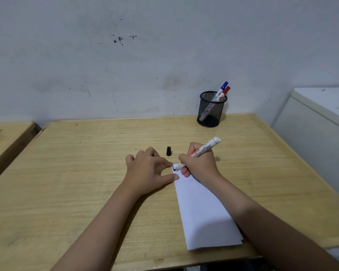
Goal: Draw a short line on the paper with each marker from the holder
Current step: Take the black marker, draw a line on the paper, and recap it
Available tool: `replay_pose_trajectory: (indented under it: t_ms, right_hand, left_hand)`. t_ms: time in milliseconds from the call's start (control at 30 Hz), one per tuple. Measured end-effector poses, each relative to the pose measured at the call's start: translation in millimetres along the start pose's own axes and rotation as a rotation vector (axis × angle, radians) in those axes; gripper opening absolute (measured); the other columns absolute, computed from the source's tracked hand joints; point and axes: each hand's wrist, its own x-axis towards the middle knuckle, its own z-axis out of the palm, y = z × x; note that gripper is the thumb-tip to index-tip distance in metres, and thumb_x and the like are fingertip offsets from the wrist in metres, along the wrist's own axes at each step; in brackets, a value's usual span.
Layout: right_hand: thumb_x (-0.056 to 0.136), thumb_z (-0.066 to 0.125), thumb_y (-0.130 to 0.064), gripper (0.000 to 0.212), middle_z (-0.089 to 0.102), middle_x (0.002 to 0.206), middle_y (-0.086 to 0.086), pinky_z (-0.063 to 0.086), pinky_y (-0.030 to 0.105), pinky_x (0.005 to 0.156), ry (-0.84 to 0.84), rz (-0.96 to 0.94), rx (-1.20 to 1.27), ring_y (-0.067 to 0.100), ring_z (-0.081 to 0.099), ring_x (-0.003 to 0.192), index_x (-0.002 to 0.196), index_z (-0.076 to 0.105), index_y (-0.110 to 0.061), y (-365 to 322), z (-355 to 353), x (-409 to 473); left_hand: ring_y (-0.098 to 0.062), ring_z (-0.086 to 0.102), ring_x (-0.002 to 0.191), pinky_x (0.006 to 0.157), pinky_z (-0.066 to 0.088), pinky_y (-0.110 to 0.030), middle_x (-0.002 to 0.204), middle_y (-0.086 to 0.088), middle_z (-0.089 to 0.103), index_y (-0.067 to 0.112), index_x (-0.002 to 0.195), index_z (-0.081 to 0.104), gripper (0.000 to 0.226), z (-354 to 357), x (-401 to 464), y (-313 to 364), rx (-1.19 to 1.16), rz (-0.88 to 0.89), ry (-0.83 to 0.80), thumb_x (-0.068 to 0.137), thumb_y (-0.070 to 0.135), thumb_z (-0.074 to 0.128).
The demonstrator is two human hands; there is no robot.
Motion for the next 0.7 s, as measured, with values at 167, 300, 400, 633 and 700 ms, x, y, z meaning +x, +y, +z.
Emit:
replay_pose_trajectory:
  t_ms: [167, 300, 400, 633, 700]
  right_hand:
    - [0.073, 0.062, 0.002, 0.032, 0.055, 0.038, 0.003, 0.045, 0.030, 0.046, 0.042, -0.019, 0.079, 0.025, 0.054, 0.038, 0.055, 0.039, -0.012, 2, -2, -1]
    - [0.079, 0.065, -0.003, 0.034, 0.060, 0.045, 0.005, 0.046, 0.028, 0.044, 0.115, 0.012, 0.251, 0.021, 0.057, 0.041, 0.057, 0.041, -0.012, -2, -7, -1]
    - [0.082, 0.067, -0.006, 0.036, 0.060, 0.046, 0.003, 0.047, 0.030, 0.046, 0.121, 0.056, 0.355, 0.020, 0.056, 0.041, 0.060, 0.039, -0.013, -4, -10, -1]
    - [0.082, 0.067, -0.007, 0.032, 0.059, 0.055, 0.010, 0.047, 0.026, 0.042, 0.133, 0.122, 0.461, 0.018, 0.057, 0.042, 0.065, 0.040, -0.013, -10, -13, -1]
    - [0.082, 0.068, -0.008, 0.032, 0.059, 0.056, 0.010, 0.048, 0.027, 0.044, 0.130, 0.134, 0.460, 0.018, 0.058, 0.043, 0.067, 0.040, -0.013, -12, -12, -2]
  left_hand:
    - [-0.009, 0.044, 0.094, 0.074, 0.015, -0.032, 0.095, 0.014, 0.049, 0.046, 0.095, 0.066, 0.050, 1, 0, -1, 0.007, 0.012, 0.002, 0.056, 0.075, 0.058]
    - [-0.006, 0.046, 0.095, 0.077, 0.016, -0.031, 0.097, 0.016, 0.049, 0.044, 0.098, 0.063, 0.052, 3, 0, -1, -0.030, 0.017, 0.002, 0.054, 0.072, 0.061]
    - [-0.001, 0.048, 0.100, 0.085, 0.019, -0.030, 0.108, 0.020, 0.047, 0.042, 0.102, 0.048, 0.056, 2, 4, 1, -0.178, 0.003, -0.007, 0.054, 0.059, 0.071]
    - [-0.011, 0.058, 0.099, 0.089, 0.048, -0.036, 0.109, 0.006, 0.058, 0.029, 0.111, 0.062, 0.033, -2, 39, 9, -0.309, 0.089, -0.027, 0.079, 0.022, 0.061]
    - [-0.020, 0.060, 0.092, 0.081, 0.049, -0.032, 0.097, -0.004, 0.062, 0.017, 0.098, 0.070, 0.021, -1, 45, 14, -0.204, 0.080, -0.042, 0.081, 0.010, 0.059]
